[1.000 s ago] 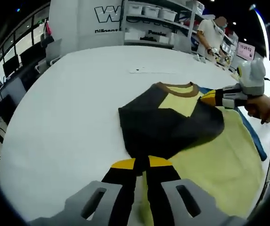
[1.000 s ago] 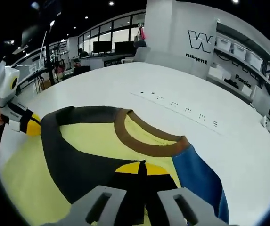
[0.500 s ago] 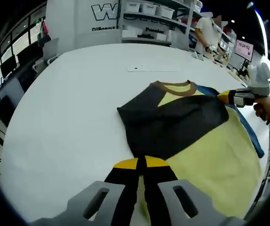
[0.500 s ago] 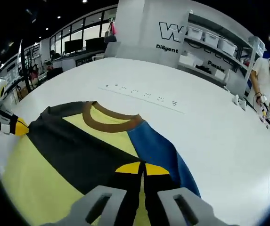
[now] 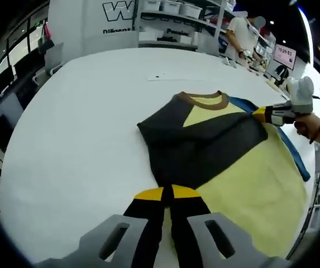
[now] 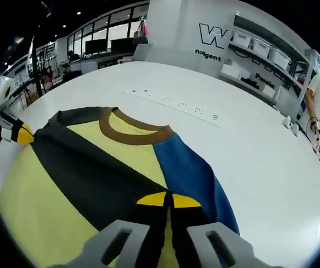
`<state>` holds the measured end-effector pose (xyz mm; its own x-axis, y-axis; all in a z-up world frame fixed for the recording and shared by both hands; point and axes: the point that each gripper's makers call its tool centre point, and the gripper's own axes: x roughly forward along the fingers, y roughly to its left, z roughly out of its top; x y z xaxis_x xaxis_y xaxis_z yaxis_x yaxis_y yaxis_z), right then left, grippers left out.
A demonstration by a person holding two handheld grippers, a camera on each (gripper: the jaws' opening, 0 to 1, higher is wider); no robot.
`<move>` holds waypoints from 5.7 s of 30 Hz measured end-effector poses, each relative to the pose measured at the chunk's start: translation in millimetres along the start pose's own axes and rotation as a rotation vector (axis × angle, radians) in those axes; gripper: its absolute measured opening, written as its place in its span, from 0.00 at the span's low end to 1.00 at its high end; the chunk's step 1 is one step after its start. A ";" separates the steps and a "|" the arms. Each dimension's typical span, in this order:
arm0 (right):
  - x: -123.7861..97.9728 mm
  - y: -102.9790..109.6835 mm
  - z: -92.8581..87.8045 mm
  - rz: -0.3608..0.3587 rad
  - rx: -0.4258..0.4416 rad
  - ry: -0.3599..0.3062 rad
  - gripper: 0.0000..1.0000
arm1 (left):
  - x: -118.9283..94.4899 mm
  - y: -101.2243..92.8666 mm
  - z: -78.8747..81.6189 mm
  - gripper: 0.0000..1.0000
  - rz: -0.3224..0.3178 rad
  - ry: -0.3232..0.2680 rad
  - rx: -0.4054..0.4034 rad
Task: Fold the garment on the visible template until the final outline fits inside the template.
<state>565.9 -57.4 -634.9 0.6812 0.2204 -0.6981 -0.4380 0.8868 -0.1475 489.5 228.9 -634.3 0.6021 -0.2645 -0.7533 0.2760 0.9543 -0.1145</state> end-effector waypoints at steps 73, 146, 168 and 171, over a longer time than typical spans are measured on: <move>44.3 243.2 140.3 0.502 -0.329 -0.136 0.00 | -1.9 -3.6 -3.8 0.03 -0.040 -0.049 0.034; 45.4 243.7 159.7 0.599 -0.088 -0.165 0.00 | -2.5 -7.7 -3.8 0.03 0.003 -0.091 0.143; 47.7 248.5 173.0 0.714 0.605 -0.098 0.00 | -9.2 3.9 -4.4 0.03 0.011 -0.158 -0.089; 44.8 244.6 187.5 0.730 0.618 -0.140 0.00 | -9.3 3.2 -9.3 0.03 0.008 -0.149 -0.108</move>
<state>599.2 245.6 -570.9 0.4446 0.8129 -0.3762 -0.4226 0.5607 0.7121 477.8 235.6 -633.7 0.7106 -0.2668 -0.6510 0.1933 0.9637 -0.1840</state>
